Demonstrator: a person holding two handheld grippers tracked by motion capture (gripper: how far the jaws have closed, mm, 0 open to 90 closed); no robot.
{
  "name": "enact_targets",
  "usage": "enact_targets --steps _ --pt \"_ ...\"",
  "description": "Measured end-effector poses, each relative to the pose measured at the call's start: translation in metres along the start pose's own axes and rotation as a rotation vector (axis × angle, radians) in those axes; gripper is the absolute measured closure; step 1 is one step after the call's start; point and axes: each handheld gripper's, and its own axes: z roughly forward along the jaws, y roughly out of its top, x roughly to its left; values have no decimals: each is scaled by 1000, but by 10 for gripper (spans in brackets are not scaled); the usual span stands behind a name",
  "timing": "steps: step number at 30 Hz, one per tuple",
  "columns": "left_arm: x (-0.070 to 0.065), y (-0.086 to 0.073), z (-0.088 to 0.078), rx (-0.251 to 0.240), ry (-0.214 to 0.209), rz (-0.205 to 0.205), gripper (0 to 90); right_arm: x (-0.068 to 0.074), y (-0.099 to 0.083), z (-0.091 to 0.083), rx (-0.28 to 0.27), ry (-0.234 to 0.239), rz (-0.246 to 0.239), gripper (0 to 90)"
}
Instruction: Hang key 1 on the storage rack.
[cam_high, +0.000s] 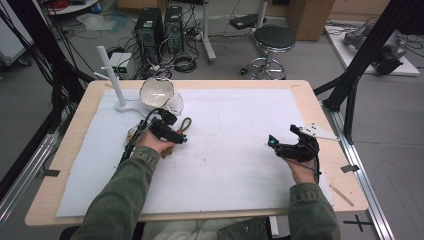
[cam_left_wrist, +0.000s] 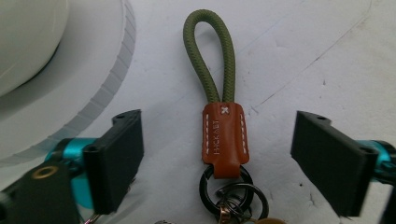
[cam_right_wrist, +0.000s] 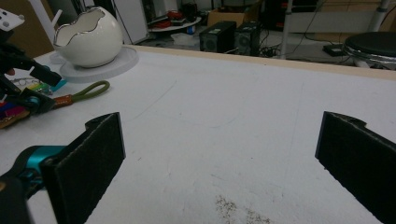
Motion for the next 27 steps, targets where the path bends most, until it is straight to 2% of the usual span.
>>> enact_targets --steps 2,3,4,6,7,8,9,14,18,27 --pt "-1 0 0 1 7 3 302 0 0 0 0 1 3 6" --pt "-1 0 0 12 5 1 302 0 0 0 1 0 5 6" --pt "-1 -1 3 49 -6 -25 404 0 0 0 2 0 5 6" --pt "-1 -1 5 57 -13 -31 502 0 0 0 2 0 7 6" --pt "0 -1 4 55 -34 -41 502 0 0 0 2 0 7 6" --pt "-1 -1 3 52 -42 -40 566 0 0 0 2 0 7 6" --pt "-3 0 3 52 -7 -13 676 0 0 0 4 -1 7 6" --pt "1 -1 1 49 -22 -11 710 0 0 0 2 0 5 6" --pt "8 -1 -4 39 -51 -53 721 0 0 -2 -1 -1 14 6" --pt "10 0 -17 7 -63 -43 728 0 0 -2 1 -1 16 6"
